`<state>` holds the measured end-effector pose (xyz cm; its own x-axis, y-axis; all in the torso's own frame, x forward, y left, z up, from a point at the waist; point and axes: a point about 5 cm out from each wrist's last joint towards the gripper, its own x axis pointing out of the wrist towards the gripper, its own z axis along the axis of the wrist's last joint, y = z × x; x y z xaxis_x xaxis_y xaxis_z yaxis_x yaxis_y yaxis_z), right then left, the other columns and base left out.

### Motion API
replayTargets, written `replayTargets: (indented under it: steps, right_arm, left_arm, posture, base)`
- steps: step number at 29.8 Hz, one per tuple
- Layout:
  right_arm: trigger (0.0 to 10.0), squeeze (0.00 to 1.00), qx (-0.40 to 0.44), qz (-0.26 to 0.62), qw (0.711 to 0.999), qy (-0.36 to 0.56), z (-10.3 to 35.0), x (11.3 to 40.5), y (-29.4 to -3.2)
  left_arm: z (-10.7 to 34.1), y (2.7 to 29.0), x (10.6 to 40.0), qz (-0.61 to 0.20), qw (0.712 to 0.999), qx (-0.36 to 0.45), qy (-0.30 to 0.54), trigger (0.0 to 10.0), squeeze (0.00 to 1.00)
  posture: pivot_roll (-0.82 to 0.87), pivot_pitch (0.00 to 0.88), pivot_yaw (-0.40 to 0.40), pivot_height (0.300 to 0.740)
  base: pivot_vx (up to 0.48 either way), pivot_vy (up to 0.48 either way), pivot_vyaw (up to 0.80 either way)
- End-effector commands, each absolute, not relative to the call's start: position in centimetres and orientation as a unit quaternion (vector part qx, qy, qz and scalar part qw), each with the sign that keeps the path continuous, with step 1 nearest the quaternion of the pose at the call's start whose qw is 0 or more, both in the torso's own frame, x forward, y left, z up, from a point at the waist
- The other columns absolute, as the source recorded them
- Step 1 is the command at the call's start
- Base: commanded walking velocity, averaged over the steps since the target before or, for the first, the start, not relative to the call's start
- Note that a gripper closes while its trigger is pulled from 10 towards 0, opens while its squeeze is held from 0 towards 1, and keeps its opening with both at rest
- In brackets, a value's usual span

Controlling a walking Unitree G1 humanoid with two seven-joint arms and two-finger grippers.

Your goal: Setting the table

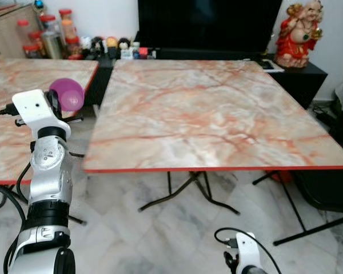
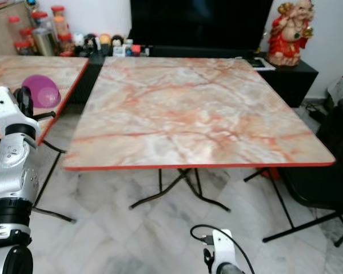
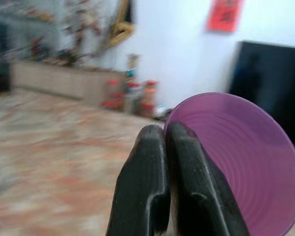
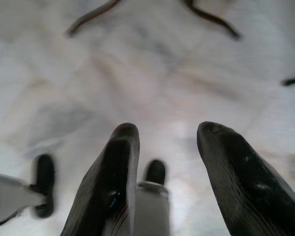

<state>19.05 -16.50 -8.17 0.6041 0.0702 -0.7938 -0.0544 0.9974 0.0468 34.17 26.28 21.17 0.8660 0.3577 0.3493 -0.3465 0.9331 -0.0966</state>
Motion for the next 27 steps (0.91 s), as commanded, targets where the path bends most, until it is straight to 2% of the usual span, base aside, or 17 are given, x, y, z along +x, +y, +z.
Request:
replayTargets:
  steps: [1,18,27]
  right_arm:
    - [10.0,0.0,-0.001,0.031,0.898,0.44,-8.1,19.2,-17.1]
    - [10.0,0.0,0.01,0.02,0.899,0.437,-8.0,19.3,-17.2]
    - [10.0,0.0,0.009,0.021,0.9,0.436,-7.9,19.4,-17.2]
  left_arm:
    - [22.5,25.5,34.4,0.168,0.965,-0.014,-0.203,10.0,0.0]
    - [22.3,26.6,33.9,0.191,0.961,-0.007,-0.198,10.0,0.0]
    - [19.4,27.8,32.9,0.221,0.963,0.022,-0.153,10.0,0.0]
  posture:
    - [0.02,0.0,-0.059,0.74]
    - [0.02,0.0,-0.067,0.74]
    - [0.03,0.0,-0.071,0.74]
  base:
    - [0.0,0.48,0.0]
    - [0.0,0.48,0.0]
    - [0.0,0.48,0.0]
